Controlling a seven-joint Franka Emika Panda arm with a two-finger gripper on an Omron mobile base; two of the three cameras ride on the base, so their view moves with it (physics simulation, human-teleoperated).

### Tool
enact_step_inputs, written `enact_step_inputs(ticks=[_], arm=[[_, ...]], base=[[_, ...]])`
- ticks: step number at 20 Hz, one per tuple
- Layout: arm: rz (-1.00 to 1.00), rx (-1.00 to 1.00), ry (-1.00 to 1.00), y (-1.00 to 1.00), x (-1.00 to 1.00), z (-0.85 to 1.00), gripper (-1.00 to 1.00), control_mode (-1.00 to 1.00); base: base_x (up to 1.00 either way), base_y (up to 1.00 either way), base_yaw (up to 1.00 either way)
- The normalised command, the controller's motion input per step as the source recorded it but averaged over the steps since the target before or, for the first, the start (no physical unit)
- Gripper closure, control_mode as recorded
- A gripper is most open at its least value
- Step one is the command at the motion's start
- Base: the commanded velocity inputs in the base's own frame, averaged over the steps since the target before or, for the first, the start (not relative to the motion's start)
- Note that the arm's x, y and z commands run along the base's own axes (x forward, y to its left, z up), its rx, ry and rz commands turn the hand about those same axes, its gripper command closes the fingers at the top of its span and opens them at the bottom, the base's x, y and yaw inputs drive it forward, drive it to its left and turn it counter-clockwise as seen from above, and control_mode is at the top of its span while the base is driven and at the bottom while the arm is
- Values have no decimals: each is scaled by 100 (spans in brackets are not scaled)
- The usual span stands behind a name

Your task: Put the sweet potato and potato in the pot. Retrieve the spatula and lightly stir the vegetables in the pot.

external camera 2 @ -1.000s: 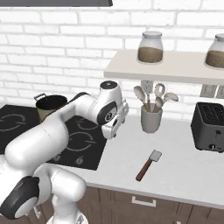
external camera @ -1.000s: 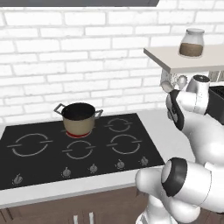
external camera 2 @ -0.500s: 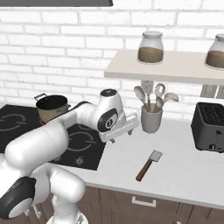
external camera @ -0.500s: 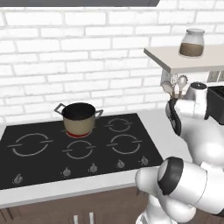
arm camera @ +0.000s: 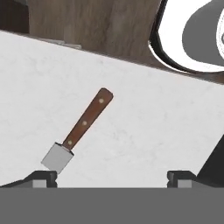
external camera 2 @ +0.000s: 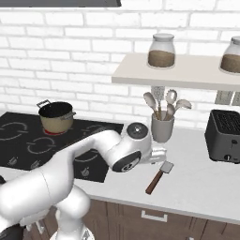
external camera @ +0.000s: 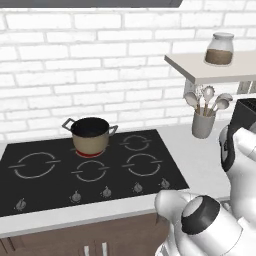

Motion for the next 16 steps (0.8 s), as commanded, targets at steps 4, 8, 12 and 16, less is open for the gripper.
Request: enact_step_inputs(ticks=[4,8,12,16], arm=[[-42,1,-11,-2,-21,-40,-100,-100],[-39,11,0,-21,0,-16,-100,-100],[-30,15,-2,-29,0,-30,-100,-100],[-20,16,-14,-8,0,-38,-100,-100]], base=[[0,0,0],[0,0,0],[0,0,0],[0,0,0]])
